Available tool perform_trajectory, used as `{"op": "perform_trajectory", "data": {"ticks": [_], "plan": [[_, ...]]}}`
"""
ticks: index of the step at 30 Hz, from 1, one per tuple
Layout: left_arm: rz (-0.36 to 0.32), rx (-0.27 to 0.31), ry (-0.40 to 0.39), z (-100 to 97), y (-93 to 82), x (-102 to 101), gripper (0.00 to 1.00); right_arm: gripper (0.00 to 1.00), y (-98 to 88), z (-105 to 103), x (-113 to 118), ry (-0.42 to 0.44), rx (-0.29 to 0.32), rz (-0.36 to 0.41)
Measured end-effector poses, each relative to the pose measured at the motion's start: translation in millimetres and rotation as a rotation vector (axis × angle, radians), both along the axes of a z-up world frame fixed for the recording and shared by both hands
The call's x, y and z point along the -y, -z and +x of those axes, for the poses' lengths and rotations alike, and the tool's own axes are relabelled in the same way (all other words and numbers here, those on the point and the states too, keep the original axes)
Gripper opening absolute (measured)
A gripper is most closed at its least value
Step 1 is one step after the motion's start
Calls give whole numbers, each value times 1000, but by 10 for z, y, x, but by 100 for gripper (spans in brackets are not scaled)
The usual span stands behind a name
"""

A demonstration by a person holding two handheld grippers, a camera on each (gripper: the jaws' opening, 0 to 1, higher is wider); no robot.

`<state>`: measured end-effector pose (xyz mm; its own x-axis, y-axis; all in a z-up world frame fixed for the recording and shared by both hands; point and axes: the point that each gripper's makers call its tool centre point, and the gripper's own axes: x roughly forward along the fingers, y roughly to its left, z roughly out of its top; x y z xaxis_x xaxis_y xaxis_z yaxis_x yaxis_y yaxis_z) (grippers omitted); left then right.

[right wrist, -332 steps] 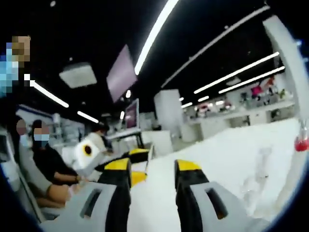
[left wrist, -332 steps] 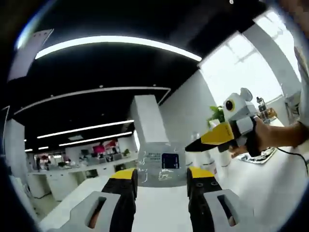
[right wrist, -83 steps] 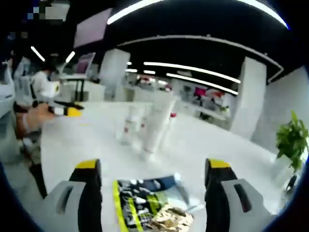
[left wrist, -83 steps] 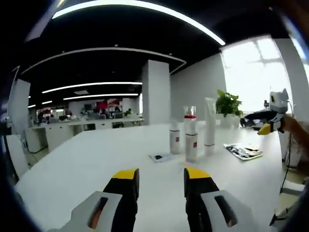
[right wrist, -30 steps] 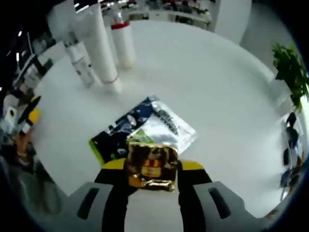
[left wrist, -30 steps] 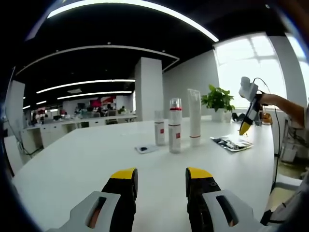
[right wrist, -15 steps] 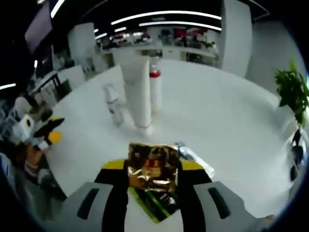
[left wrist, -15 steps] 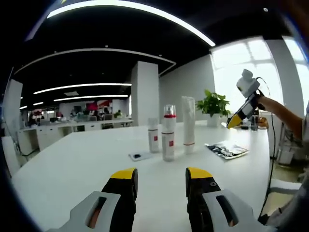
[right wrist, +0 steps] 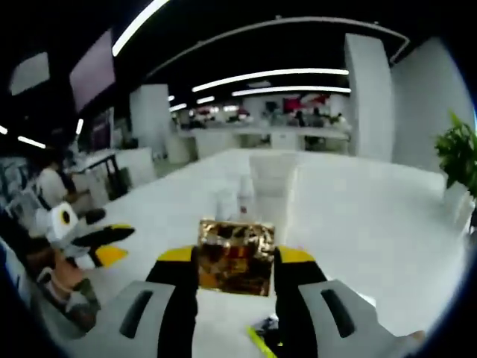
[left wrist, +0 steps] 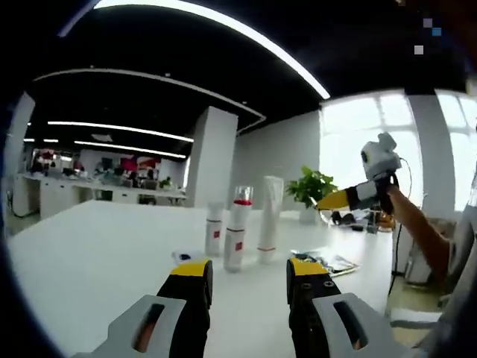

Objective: Arrange the skincare products in the storage area until every visible bottle or jar stands upright without overlapping.

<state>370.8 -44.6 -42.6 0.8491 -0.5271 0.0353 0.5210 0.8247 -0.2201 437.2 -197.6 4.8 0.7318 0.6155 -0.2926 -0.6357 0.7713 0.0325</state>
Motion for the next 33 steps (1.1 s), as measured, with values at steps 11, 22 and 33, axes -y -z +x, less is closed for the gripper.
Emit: {"op": "perform_trajectory", "data": {"ticks": [11, 22, 33], "plan": [[-63, 32, 82, -96, -156, 227, 41, 39, -112, -170, -636, -125, 35, 187], [-225, 20, 140, -140, -283, 320, 27, 39, -133, -333, -947, -198, 86, 246], [-403, -67, 168, -145, -279, 271, 10, 39, -141, -423, -1082, -234, 113, 257]]}}
